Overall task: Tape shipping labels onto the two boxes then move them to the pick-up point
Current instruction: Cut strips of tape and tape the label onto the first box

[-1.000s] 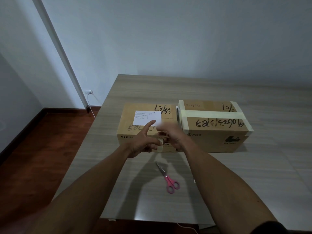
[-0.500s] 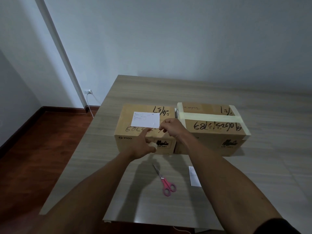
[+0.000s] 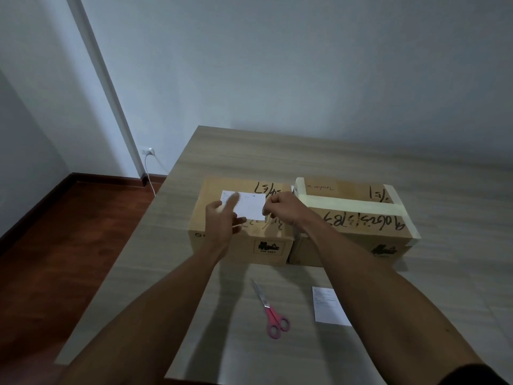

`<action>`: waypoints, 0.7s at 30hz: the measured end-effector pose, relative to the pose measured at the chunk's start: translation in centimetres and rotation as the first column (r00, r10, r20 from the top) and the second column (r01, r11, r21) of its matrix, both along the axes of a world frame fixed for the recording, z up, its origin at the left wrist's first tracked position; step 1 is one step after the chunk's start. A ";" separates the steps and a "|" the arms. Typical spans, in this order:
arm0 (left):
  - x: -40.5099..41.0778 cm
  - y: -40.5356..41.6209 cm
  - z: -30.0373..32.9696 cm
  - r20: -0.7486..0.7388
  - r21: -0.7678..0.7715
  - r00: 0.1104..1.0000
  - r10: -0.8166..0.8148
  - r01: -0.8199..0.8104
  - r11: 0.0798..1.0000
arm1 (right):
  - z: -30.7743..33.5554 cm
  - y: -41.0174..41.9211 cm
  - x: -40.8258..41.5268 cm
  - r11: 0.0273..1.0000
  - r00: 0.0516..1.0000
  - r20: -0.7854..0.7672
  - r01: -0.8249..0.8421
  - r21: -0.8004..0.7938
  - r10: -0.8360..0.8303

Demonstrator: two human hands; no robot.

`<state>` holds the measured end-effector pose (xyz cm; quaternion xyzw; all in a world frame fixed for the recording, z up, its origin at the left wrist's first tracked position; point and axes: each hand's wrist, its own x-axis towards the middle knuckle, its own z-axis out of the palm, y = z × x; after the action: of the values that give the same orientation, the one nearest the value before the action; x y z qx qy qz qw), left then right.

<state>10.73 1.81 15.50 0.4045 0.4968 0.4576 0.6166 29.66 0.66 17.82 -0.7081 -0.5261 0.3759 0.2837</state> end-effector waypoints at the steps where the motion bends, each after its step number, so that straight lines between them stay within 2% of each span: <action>1: 0.1 0.6 -0.2 -0.004 0.011 1.000 -0.025 0.025 1.000 | 0.1 0.5 0.0 1.000 1.000 0.019 -0.002 -0.010 0.003; 6: -0.4 4.7 -1.7 -0.147 0.133 0.983 -0.110 0.130 0.983 | 0.5 2.5 -0.3 0.999 0.998 0.052 0.022 -0.041 -0.020; 12: 0.5 7.7 -2.3 -0.275 0.172 0.947 -0.164 0.217 0.961 | 0.0 4.2 -0.1 0.995 0.995 0.059 0.079 -0.062 -0.075; 21: 3.2 10.4 -3.2 -0.275 0.129 0.942 -0.193 0.235 0.963 | -1.6 6.9 2.5 0.987 0.996 0.035 0.084 -0.138 -0.080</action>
<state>13.97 12.16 12.31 0.5608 0.4878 0.3690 0.5580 32.12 7.55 16.24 -0.7528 -0.4731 0.3891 0.2410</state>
